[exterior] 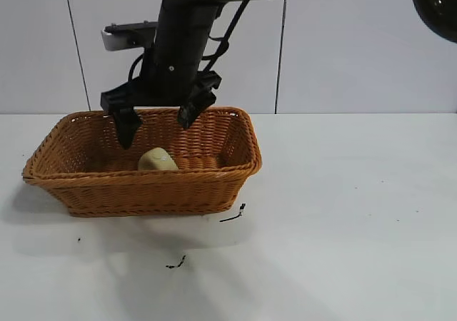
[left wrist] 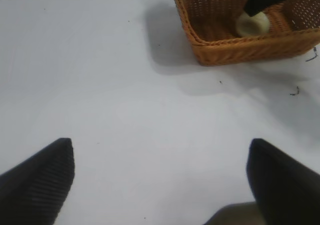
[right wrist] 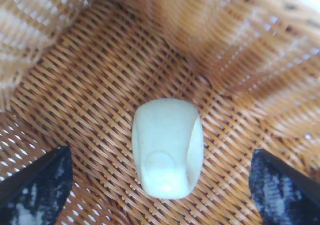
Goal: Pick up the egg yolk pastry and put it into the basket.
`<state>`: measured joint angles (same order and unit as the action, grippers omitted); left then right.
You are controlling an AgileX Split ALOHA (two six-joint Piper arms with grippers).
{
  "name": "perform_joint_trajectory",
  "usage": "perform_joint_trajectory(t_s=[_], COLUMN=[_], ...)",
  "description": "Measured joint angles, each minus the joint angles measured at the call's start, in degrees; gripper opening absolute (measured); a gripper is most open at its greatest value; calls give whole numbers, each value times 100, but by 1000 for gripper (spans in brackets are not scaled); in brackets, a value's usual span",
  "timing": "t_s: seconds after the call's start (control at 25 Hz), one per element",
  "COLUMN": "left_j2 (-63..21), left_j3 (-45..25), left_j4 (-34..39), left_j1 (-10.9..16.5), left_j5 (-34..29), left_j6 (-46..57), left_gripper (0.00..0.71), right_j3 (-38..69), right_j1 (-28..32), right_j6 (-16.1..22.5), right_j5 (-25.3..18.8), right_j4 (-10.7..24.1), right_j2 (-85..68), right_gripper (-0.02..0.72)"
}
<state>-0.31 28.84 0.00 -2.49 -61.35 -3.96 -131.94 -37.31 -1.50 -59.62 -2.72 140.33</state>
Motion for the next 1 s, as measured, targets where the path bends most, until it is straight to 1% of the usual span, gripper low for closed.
perform_joint_trajectory(t_s=[0.12,0.2,0.36,0.76,0.84,1.0], left_j2=[0,0,0,0,0,0], left_j3=[0,0,0,0,0,0], left_j4=[0,0,0,0,0,0], left_j1=[0,0,0,0,0,0], left_j5=[0,0,0,0,0,0], left_j6=[0,0,0,0,0,0], left_gripper=[695,695,695,695,695,695], right_j3=[-606,-776,-827,-828,-828,-828], right_j1=[18,63,387,2199,2487,2985], right_j6=[20,95,110,110,110,110], right_j5=[-395,-452,-530,-734,-821,-863], right_j4=[153,272,332,388,388,388], right_j2=[-74,-205,-400,-408,-449,-581], right_gripper=[679,681,681,681,681,681])
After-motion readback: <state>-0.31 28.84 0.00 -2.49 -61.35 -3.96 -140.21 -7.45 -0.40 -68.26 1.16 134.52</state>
